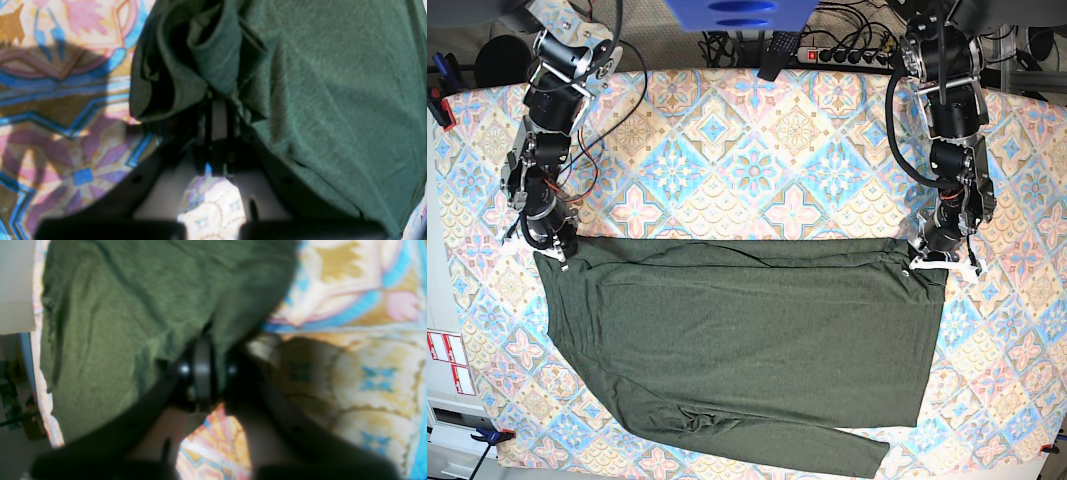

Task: Fold the T-shirt properly
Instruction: 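Drag the held shirt further toward the robot with both grippers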

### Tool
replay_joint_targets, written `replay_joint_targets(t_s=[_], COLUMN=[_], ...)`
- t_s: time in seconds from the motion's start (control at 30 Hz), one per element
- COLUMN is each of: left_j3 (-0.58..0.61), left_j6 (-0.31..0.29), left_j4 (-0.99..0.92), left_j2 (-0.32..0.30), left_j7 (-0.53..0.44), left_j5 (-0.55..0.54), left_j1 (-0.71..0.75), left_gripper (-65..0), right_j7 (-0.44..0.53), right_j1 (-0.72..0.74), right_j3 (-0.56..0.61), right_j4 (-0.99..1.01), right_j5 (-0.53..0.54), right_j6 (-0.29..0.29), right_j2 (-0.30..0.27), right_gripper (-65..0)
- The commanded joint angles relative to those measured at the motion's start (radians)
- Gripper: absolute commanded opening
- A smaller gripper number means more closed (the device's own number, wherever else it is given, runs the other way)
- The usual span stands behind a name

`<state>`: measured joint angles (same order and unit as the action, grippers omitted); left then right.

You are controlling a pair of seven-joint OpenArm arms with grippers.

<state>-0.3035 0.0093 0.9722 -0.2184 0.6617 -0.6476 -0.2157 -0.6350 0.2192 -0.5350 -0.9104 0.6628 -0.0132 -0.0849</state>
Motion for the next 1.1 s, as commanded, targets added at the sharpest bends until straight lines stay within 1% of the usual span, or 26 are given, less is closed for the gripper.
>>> replay_joint_targets(t_s=[0.0, 0.07, 0.1, 0.2, 0.3, 0.43, 0.53, 0.6, 0.63, 0.73, 0.9, 1.07], left_j3=[-0.001, -0.001, -0.001, -0.001, -0.001, -0.001, -0.009, -0.009, -0.009, -0.009, -0.009, -0.01], left_j6=[-0.007, -0.007, -0.007, -0.007, -0.007, -0.007, -0.007, -0.007, -0.007, -0.007, -0.007, -0.007], left_j4=[0.015, 0.015, 0.015, 0.017, 0.086, 0.247, 0.308, 0.348, 0.376, 0.446, 0.537, 0.604], left_j2=[-0.013, -0.014, -0.025, -0.045, -0.051, -0.063, -0.063, -0.068, -0.08, -0.091, -0.109, -0.112], left_j7=[-0.007, -0.007, -0.007, -0.006, -0.006, 0.003, 0.057, 0.076, 0.08, 0.083, 0.085, 0.085], left_j5=[-0.005, -0.005, -0.007, -0.007, -0.008, -0.007, -0.007, -0.007, -0.008, -0.008, -0.008, -0.008], left_j1=[-0.011, -0.004, -0.003, 0.019, 0.052, 0.147, 0.184, 0.21, 0.232, 0.292, 0.39, 0.477], left_gripper=[-65.0, -65.0, -65.0, -65.0, -65.0, -65.0, -65.0, -65.0, -65.0, -65.0, -65.0, -65.0], right_j7=[-0.032, -0.039, -0.052, -0.107, -0.125, -0.125, -0.125, -0.127, -0.127, -0.127, -0.127, -0.127], right_j1=[0.004, 0.004, 0.004, -0.002, -0.062, -0.111, -0.145, -0.169, -0.183, -0.226, -0.317, -0.39], right_j3=[0.003, 0.003, 0.003, -0.003, -0.003, -0.001, 0.0, -0.001, -0.001, -0.003, -0.003, -0.003], right_j4=[-0.013, -0.04, -0.059, -0.132, -0.198, -0.273, -0.287, -0.287, -0.287, -0.301, -0.345, -0.404], right_j5=[-0.015, -0.015, -0.015, -0.015, -0.013, -0.013, -0.013, -0.013, -0.013, 0.005, 0.088, 0.093], right_j6=[0.017, 0.017, 0.017, 0.015, 0.015, 0.015, 0.015, 0.015, 0.015, 0.015, 0.015, 0.015], right_j2=[0.0, 0.0, 0.0, 0.0, 0.0, 0.0, 0.0, 0.0, 0.0, 0.0, -0.005, -0.005], right_gripper=[-65.0, -64.9, -64.8, -65.0, -65.0, -65.0, -65.0, -65.0, -65.0, -65.0, -65.0, -65.0])
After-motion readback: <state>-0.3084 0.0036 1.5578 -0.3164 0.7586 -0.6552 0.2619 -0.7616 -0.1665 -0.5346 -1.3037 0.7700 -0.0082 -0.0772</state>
